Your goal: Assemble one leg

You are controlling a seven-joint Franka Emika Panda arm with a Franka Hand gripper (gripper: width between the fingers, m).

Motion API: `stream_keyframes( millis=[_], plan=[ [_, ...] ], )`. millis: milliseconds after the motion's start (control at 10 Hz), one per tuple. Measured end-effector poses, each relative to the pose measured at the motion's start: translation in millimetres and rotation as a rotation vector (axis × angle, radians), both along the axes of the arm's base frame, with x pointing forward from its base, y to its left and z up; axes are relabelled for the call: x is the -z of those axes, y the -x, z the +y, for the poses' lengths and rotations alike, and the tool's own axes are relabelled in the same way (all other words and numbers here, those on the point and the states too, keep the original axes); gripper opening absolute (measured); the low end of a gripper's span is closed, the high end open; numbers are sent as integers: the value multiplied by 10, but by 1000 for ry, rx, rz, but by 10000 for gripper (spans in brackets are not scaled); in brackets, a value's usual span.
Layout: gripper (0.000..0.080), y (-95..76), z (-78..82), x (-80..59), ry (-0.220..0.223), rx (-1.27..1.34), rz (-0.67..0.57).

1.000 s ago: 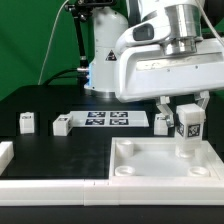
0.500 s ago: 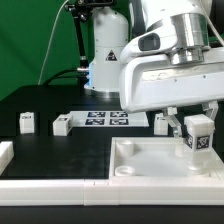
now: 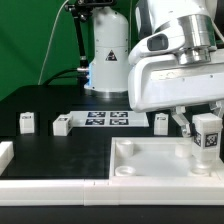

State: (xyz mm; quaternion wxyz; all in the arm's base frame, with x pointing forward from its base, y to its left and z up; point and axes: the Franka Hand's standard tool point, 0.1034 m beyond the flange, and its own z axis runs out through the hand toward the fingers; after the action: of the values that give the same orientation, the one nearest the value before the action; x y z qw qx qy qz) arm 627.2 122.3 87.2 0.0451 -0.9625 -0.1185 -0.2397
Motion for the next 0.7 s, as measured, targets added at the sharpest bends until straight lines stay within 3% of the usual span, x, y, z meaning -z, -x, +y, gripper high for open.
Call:
stream_keyframes(
  millis=[700],
  plan=[
    [291,-11,-48,4,5,4,-33]
  ],
)
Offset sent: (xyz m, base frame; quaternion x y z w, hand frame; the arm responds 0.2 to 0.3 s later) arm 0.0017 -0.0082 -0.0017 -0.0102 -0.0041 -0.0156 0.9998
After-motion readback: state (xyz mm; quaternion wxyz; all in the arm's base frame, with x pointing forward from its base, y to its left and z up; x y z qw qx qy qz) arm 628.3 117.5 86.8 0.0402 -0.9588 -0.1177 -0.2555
